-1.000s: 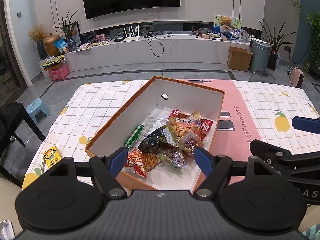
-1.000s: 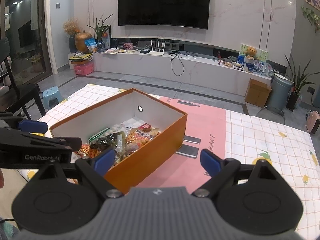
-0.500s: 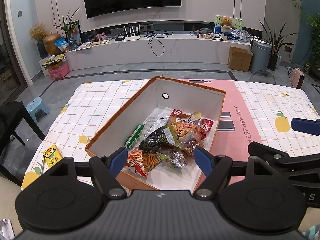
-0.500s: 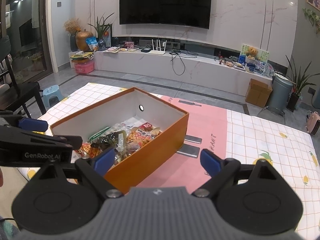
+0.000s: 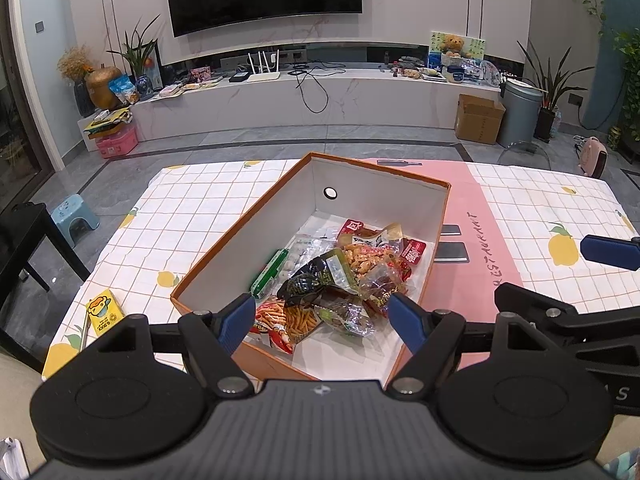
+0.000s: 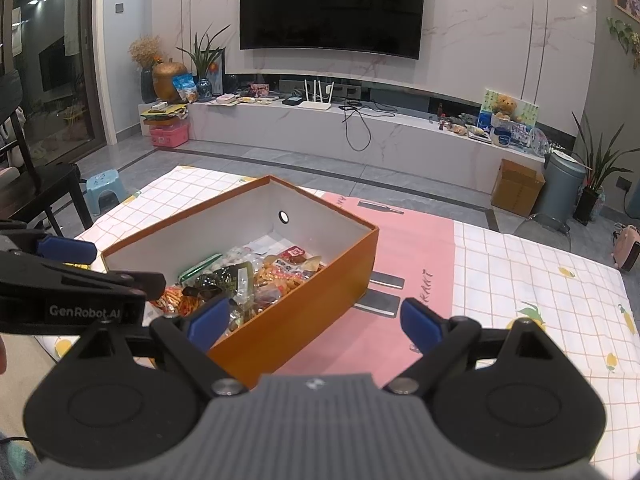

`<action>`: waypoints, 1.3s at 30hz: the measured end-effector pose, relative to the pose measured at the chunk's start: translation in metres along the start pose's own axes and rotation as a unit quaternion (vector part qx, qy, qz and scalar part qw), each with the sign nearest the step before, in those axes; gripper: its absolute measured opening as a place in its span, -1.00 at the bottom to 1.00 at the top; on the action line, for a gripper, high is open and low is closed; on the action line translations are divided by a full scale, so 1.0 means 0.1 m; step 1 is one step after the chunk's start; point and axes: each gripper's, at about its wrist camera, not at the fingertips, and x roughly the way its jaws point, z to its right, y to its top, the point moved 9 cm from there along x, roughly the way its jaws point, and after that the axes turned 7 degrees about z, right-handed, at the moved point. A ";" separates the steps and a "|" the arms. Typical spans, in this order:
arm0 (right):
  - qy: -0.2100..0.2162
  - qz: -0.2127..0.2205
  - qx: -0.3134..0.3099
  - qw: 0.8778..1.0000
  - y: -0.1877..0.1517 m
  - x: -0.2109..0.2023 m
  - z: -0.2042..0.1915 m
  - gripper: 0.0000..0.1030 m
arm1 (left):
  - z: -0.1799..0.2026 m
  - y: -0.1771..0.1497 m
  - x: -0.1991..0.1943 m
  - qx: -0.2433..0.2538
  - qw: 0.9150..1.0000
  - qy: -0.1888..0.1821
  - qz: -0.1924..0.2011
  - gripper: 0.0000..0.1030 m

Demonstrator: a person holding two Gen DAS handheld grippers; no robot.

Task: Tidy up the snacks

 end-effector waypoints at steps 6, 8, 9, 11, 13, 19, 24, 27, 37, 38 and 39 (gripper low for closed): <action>0.000 0.000 0.000 1.000 0.01 0.01 0.00 0.74 | 0.00 0.01 0.00 -0.003 1.000 -0.001 -0.001 0.73; 0.000 0.001 0.000 1.000 0.01 0.00 0.00 0.74 | 0.00 0.01 0.00 -0.004 1.000 -0.001 -0.001 0.73; 0.000 0.000 0.000 1.000 0.01 0.00 0.00 0.74 | 0.00 0.01 0.00 -0.003 1.000 -0.001 -0.001 0.73; 0.000 0.001 -0.001 1.000 0.01 0.00 0.00 0.74 | 0.00 0.01 0.00 -0.005 1.000 -0.001 -0.001 0.73; 0.001 0.001 -0.001 1.000 0.02 0.00 -0.01 0.74 | 0.00 0.01 0.00 -0.005 1.000 0.000 -0.001 0.73; 0.002 0.000 -0.003 1.000 0.03 0.00 -0.01 0.74 | 0.00 0.01 0.00 -0.005 1.000 0.001 -0.001 0.73; 0.002 -0.001 -0.003 1.000 0.03 0.00 -0.02 0.74 | 0.00 0.01 0.00 -0.005 1.000 0.001 -0.001 0.73; 0.002 -0.002 -0.003 1.000 0.03 0.01 -0.02 0.74 | 0.00 0.01 0.00 -0.004 1.000 0.002 -0.002 0.73; 0.002 -0.002 -0.003 1.000 0.01 0.02 -0.01 0.74 | -0.02 0.02 0.00 -0.004 1.000 0.006 0.000 0.73; 0.002 -0.002 -0.003 1.000 0.01 0.02 -0.01 0.74 | -0.02 0.02 0.00 -0.003 1.000 0.006 0.000 0.73; 0.003 -0.002 -0.003 1.000 0.01 0.02 -0.01 0.74 | -0.02 0.02 0.00 -0.003 1.000 0.006 0.000 0.73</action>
